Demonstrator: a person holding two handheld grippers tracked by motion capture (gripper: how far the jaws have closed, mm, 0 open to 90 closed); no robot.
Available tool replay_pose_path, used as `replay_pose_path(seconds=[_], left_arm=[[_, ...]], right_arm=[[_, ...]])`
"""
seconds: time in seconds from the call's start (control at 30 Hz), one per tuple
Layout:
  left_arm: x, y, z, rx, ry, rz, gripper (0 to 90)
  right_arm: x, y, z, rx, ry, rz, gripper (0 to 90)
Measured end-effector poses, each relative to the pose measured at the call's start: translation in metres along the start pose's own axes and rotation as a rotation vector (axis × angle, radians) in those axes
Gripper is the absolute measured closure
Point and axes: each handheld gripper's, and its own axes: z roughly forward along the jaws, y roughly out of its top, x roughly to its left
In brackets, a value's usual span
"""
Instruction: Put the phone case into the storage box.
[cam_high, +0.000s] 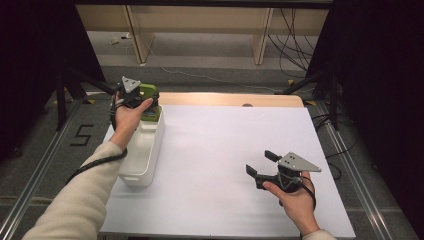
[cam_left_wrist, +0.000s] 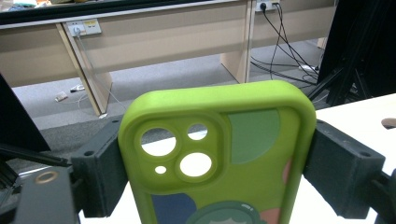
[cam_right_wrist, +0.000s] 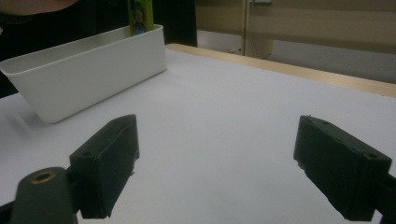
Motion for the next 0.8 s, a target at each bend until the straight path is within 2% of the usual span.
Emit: replay_pose_path(seconds=[0.8], left_arm=[[0.0036,-0.0039,0.0079,0.023,0.012,-0.004,15.6]], right_arm=[[0.0002,-0.0002,0.0003,-0.001,0.001,-0.001,15.3]])
